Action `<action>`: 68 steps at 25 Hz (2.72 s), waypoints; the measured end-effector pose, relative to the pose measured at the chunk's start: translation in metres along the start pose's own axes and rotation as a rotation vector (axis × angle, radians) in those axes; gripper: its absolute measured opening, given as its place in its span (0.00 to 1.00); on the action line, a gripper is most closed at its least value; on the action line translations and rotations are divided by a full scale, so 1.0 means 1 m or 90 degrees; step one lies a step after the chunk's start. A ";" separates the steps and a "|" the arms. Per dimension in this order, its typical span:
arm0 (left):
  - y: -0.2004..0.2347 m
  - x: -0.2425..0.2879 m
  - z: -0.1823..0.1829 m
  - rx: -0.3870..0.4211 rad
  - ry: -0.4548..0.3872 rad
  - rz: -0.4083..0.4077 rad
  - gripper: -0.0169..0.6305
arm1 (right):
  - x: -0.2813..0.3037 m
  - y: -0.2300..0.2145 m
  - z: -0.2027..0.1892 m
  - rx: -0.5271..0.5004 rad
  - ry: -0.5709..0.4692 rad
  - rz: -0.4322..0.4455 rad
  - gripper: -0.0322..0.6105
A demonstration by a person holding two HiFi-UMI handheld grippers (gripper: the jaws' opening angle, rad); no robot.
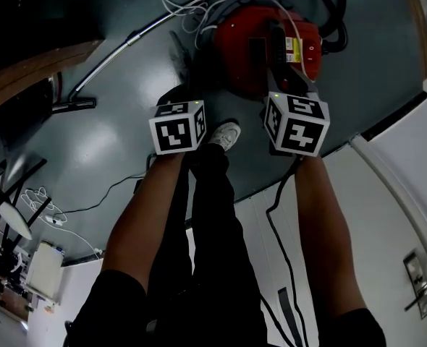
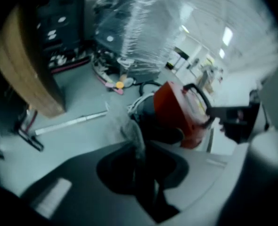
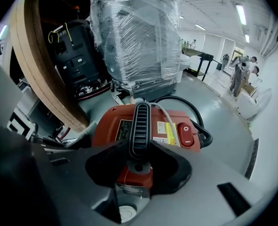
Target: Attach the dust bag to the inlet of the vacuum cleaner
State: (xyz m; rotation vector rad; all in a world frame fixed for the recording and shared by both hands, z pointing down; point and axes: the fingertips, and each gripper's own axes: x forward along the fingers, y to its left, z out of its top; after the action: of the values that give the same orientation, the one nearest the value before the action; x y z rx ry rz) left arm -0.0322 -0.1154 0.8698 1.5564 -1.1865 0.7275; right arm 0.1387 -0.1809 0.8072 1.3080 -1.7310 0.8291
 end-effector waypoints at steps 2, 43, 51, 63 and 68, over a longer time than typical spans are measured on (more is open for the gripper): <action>0.000 0.001 0.002 -0.101 -0.010 -0.038 0.11 | 0.000 0.001 0.000 0.010 0.004 0.012 0.26; -0.223 -0.392 0.200 0.203 -0.316 -0.053 0.02 | -0.401 0.018 0.149 0.199 -0.386 -0.021 0.05; -0.308 -0.479 0.258 0.337 -0.395 -0.077 0.02 | -0.532 -0.019 0.221 0.227 -0.522 -0.080 0.05; -0.346 -0.545 0.294 0.369 -0.495 -0.124 0.02 | -0.594 -0.020 0.277 0.188 -0.610 -0.105 0.05; -0.342 -0.548 0.294 0.368 -0.492 -0.131 0.02 | -0.597 -0.011 0.280 0.160 -0.615 -0.115 0.05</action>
State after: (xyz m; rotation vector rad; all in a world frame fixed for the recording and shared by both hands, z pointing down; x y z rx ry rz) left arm 0.0727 -0.2078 0.1742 2.5469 -1.3855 0.3320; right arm 0.1806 -0.1584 0.1495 2.2342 -2.1936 0.2996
